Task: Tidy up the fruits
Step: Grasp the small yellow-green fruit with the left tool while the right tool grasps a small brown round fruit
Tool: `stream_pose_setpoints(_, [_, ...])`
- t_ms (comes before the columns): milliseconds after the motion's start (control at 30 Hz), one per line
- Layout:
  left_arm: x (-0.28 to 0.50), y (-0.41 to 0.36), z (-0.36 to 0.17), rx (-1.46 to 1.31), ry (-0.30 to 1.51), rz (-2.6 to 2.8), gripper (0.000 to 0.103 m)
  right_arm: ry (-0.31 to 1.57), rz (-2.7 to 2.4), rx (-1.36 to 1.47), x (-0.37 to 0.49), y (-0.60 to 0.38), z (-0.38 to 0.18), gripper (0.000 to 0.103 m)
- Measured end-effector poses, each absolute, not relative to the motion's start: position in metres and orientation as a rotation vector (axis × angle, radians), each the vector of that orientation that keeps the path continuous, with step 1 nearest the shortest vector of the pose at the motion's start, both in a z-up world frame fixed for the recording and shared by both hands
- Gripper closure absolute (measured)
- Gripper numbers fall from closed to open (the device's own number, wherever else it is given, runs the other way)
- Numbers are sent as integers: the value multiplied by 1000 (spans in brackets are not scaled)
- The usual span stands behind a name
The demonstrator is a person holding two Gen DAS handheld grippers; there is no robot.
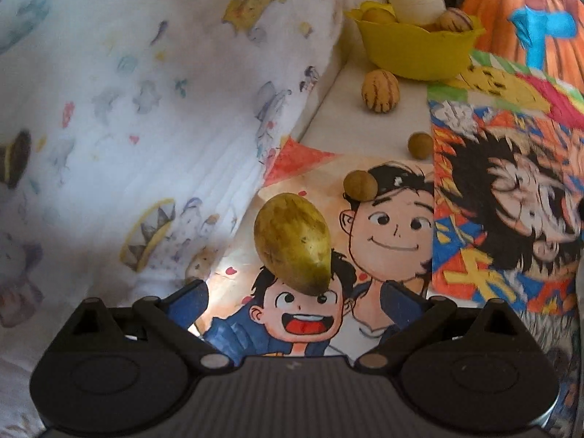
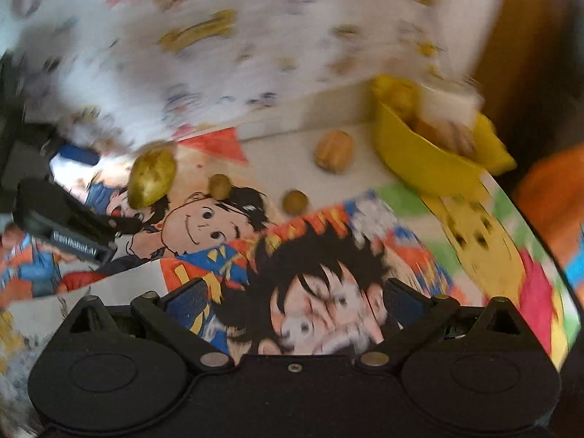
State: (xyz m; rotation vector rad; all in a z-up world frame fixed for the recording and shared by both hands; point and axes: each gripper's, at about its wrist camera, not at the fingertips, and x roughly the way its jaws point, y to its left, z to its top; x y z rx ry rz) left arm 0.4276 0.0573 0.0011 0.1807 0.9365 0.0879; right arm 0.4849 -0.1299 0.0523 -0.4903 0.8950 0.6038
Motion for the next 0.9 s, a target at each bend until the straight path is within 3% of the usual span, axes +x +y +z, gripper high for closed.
stream_pose_setpoints(400, [443,92,2,-184,903,159,5,781,797,-692,517,-76,3,13])
stream_pose_setpoints(900, [459,112,-5,-363,916,139,33,686,989,-849,535,-35,-16,40])
